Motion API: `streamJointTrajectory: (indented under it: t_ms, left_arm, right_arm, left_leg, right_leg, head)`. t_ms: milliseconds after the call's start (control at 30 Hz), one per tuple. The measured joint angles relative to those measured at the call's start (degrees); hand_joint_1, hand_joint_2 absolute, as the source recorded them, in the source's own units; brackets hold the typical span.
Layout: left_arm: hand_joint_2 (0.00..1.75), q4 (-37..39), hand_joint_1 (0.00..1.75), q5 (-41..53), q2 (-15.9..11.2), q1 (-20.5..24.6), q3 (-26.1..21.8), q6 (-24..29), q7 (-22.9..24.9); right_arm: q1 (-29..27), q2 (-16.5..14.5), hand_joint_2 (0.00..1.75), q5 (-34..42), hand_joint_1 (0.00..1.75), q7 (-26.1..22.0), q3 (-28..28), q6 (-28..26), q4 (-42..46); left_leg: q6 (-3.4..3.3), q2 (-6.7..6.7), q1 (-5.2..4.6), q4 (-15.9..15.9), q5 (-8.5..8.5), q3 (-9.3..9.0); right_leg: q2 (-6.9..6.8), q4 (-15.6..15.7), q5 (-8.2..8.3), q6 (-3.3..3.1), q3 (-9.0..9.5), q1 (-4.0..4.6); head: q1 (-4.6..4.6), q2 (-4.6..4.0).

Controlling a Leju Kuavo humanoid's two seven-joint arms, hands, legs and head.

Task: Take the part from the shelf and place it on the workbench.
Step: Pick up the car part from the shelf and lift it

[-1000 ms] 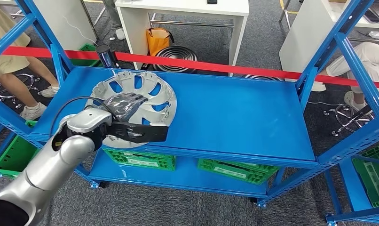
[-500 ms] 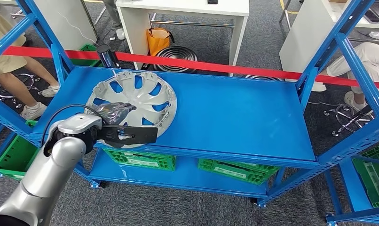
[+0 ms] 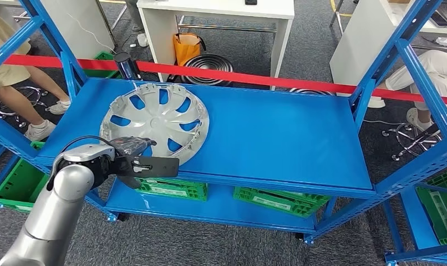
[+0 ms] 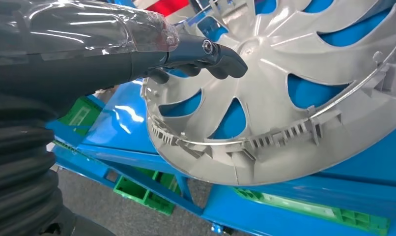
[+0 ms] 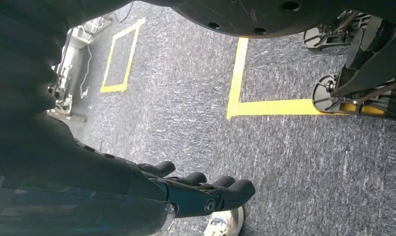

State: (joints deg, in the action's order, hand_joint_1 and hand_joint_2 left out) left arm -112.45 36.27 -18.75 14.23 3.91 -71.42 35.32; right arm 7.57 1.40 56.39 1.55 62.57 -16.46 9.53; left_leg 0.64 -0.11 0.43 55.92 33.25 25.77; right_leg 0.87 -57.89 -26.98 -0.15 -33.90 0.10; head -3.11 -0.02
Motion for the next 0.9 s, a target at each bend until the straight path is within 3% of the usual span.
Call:
streamJointTrajectory:
  t_ms: [267, 633, 767, 900]
  left_arm:
    - [1.75, 0.14, 0.00, 2.28, 0.80, -1.10, -1.00, 0.71, 0.00]
    - [1.75, 0.54, 0.00, -5.33, 0.96, -2.33, -0.79, 4.19, 0.00]
    - [1.75, 0.83, 0.00, -11.37, -0.46, -2.43, 0.18, 13.94, 0.00]
    - [1.75, 1.61, 0.00, -16.52, -4.77, -2.31, 4.23, 27.04, 0.00]
  right_arm:
    - [0.18, 0.02, 1.75, -0.14, 0.00, 0.25, 0.62, 0.04, 0.00]
    - [0.35, 0.02, 1.75, -0.56, 0.00, 0.31, 1.33, 0.08, -0.02]
    - [0.35, 0.04, 1.75, -0.84, 0.00, 0.52, 1.36, 0.07, -0.01]
    - [0.33, 0.03, 1.75, -1.81, 0.00, 0.83, 1.36, 0.11, 0.00]
  left_leg:
    - [0.00, -0.07, 0.00, 0.00, 0.00, -0.01]
    - [0.00, -0.24, 0.00, 0.00, 0.00, 0.00]
    - [0.00, -0.33, 0.00, 0.00, 0.00, 0.00]
    - [0.00, -0.38, 0.00, 0.00, 0.00, -0.01]
  right_leg:
    - [0.00, 0.00, 0.00, 0.00, 0.00, 0.00]
    - [0.00, 0.00, 0.00, 0.00, 0.00, 0.01]
    - [0.00, 0.00, 0.00, 0.00, 0.00, 0.01]
    - [0.00, 0.01, 0.00, 0.00, -0.01, 0.04]
  head:
    - [-0.01, 0.00]
    - [-0.01, 0.00]
    - [-0.01, 0.00]
    - [-0.01, 0.00]
